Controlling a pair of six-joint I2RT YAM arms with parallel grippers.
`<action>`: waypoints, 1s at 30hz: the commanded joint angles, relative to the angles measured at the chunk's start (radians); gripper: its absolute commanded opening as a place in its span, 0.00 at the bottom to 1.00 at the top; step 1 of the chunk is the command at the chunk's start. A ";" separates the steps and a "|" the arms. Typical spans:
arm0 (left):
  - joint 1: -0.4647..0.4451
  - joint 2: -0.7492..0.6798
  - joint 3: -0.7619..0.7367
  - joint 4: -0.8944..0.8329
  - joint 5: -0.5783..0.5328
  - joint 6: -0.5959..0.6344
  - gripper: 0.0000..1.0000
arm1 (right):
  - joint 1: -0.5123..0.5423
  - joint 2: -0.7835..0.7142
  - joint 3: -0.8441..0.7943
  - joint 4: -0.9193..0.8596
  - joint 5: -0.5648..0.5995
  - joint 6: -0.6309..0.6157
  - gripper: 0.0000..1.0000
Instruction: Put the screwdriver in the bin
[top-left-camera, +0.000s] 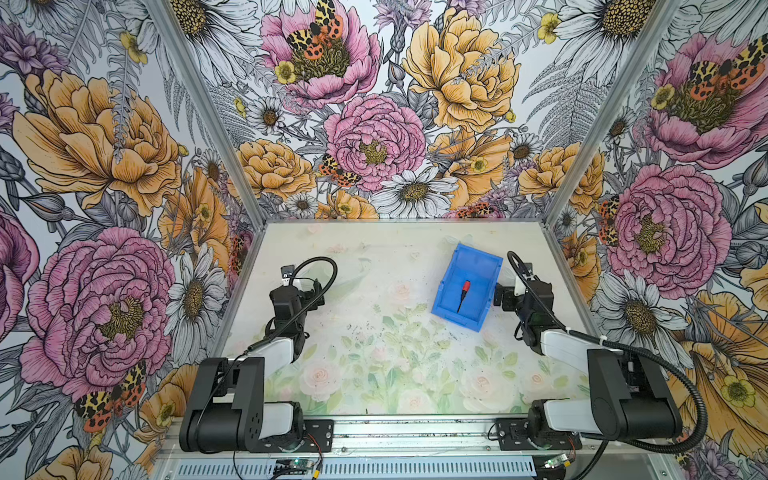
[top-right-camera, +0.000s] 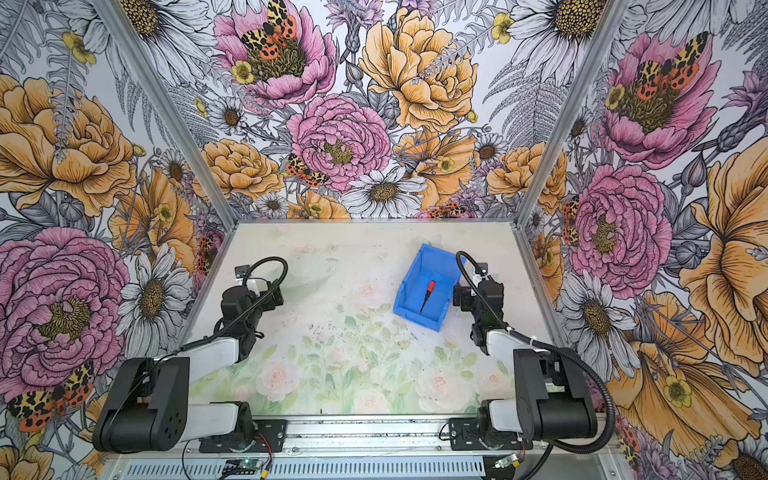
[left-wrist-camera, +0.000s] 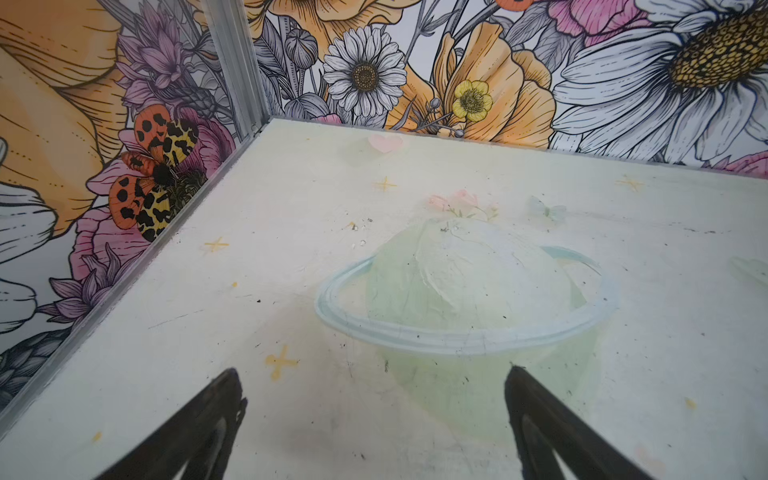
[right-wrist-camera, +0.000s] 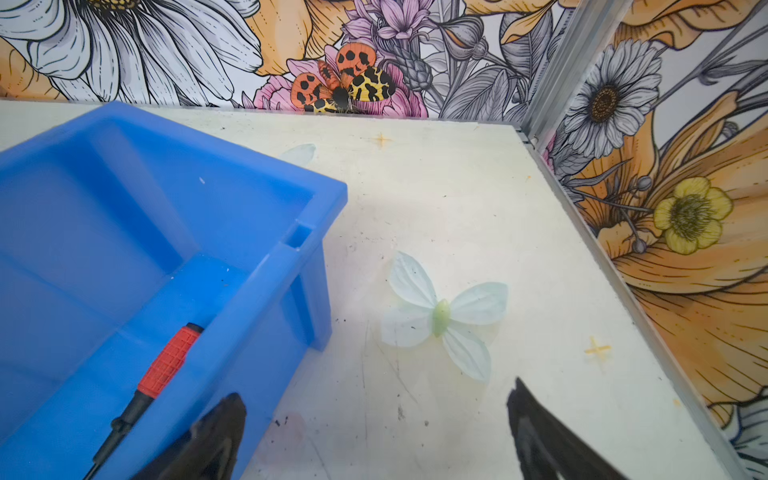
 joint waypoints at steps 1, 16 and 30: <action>0.022 0.026 0.023 0.109 0.031 -0.021 0.99 | -0.008 0.031 0.045 0.067 -0.052 -0.019 0.99; 0.019 0.209 0.004 0.348 0.070 0.037 0.99 | -0.043 0.159 -0.030 0.349 -0.041 0.051 1.00; -0.026 0.211 -0.015 0.385 -0.020 0.064 0.99 | -0.024 0.161 -0.039 0.367 0.009 0.045 0.99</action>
